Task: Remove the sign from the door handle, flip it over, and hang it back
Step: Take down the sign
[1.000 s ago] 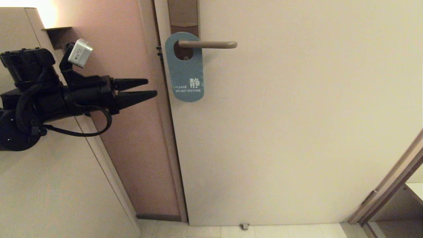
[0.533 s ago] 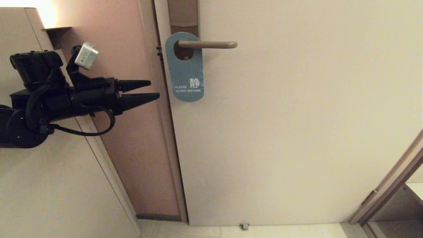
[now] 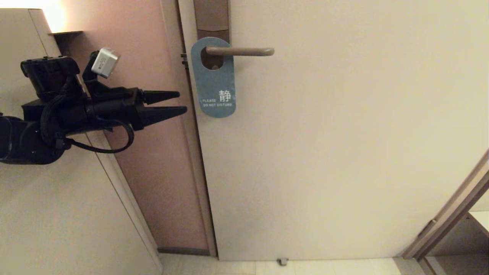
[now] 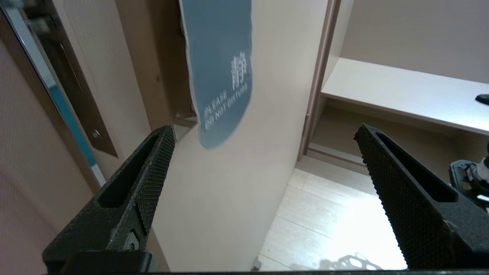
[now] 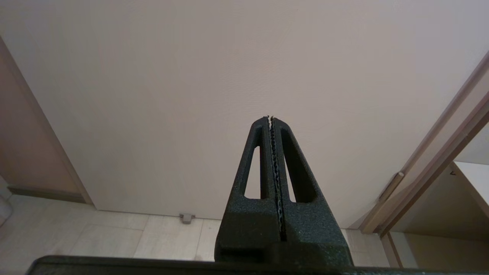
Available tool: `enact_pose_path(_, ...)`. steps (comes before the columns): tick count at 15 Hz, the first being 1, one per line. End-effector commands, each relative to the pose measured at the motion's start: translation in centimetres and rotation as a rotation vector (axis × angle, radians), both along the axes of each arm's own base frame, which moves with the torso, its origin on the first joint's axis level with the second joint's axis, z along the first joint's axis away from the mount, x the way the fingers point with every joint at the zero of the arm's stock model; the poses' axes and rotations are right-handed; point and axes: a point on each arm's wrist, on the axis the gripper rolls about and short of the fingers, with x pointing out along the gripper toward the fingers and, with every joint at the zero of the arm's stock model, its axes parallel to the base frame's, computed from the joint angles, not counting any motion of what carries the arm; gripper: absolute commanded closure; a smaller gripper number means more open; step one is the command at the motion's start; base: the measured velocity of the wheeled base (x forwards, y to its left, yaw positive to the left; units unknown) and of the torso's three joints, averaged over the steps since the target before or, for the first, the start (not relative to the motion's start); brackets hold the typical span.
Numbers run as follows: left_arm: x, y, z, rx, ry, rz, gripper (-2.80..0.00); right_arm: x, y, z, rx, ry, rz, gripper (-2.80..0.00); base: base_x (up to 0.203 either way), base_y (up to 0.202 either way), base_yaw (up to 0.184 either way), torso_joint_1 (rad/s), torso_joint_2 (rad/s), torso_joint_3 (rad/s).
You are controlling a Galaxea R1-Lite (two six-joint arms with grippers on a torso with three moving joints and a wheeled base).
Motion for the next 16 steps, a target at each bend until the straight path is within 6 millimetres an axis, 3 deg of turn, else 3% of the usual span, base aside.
enact_pose_path(1,0.6,-0.1,0.0,-0.006,0.007,-0.010,-2.80,0.0,0.0,0.0,0.000,0.001,0.000,0.00,0.000,0.000,0.000,0.000,0.00,0.000)
enact_pose_path(16,2.2,-2.7,0.6,-0.035,0.036,-0.085,-2.80,0.0,0.0,0.0,0.000,0.001,0.000,0.00,0.000,0.000,0.000,0.000,0.00,0.000)
